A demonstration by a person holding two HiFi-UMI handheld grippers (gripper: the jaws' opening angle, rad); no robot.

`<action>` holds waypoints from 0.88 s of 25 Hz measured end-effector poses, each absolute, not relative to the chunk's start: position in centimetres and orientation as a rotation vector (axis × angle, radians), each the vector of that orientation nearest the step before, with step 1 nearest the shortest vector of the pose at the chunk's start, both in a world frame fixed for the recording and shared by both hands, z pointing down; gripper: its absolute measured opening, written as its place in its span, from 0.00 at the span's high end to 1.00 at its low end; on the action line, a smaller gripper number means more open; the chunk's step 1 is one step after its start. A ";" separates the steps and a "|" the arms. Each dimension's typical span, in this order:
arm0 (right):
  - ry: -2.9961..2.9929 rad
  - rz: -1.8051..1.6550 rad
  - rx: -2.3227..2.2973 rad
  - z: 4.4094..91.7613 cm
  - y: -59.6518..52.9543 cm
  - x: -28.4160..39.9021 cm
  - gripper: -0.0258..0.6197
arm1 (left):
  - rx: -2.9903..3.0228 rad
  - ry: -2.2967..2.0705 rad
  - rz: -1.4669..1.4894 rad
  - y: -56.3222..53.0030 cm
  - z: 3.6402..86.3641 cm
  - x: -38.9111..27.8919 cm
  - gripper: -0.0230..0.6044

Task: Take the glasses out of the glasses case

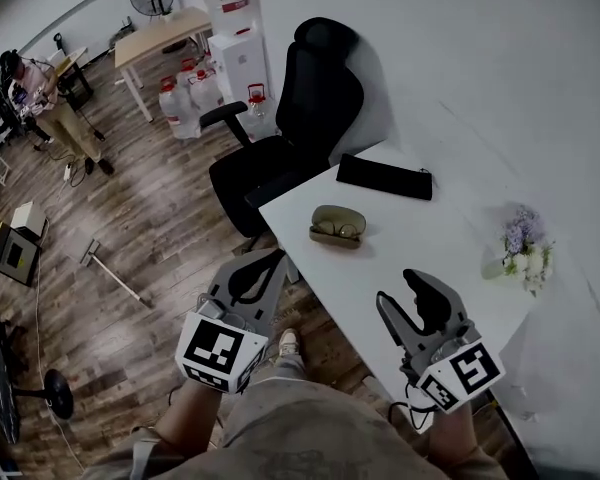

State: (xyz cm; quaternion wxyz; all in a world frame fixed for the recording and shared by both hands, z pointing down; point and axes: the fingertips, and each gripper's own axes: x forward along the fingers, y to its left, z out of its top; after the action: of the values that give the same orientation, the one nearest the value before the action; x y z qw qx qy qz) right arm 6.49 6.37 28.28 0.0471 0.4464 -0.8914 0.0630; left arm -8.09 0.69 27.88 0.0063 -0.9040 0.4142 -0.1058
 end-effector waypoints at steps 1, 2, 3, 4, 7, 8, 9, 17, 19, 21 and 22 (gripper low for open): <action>-2.707 0.198 1.367 28.4 5.2 6.1 0.64 | -2.839 1.286 -0.336 -0.5 28.1 -8.4 0.93; -2.695 0.204 1.375 28.6 4.1 5.6 0.64 | -2.849 1.274 -0.342 -1.6 28.2 -8.8 0.93; -2.684 0.209 1.383 28.7 2.9 5.2 0.64 | -2.857 1.261 -0.347 -2.8 28.4 -9.2 0.93; -2.673 0.215 1.391 28.9 1.8 4.8 0.64 | -2.864 1.247 -0.352 -3.9 28.5 -9.5 0.93; -2.636 0.232 1.411 29.5 -1.2 3.8 0.64 | -2.888 1.204 -0.366 -7.3 29.1 -10.3 0.93; -2.623 0.240 1.416 29.8 -2.2 3.5 0.64 | -2.896 1.191 -0.371 -8.3 29.4 -10.5 0.93; -2.610 0.251 1.421 30.1 -3.1 3.3 0.64 | -2.904 1.177 -0.378 -9.3 29.6 -10.6 0.93; -2.523 0.301 1.442 32.4 -8.5 2.0 0.63 | -2.957 1.051 -0.434 -15.1 31.5 -10.6 0.93; -2.512 0.334 1.447 33.0 -9.1 2.1 0.63 | -2.966 1.035 -0.443 -15.9 31.8 -10.3 0.93; -2.506 0.352 1.440 33.8 -9.6 2.5 0.63 | -2.971 1.026 -0.450 -16.6 32.1 -9.9 0.93; -2.500 0.359 1.434 34.3 -9.9 2.9 0.63 | -2.975 1.025 -0.457 -16.9 32.4 -9.7 0.93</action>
State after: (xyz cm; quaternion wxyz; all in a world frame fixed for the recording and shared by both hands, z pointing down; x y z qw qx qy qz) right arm 2.88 -9.93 34.28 0.1185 0.4903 -0.8547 0.1227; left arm -9.66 -16.90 32.42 -0.0187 -0.9355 0.3223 -0.1437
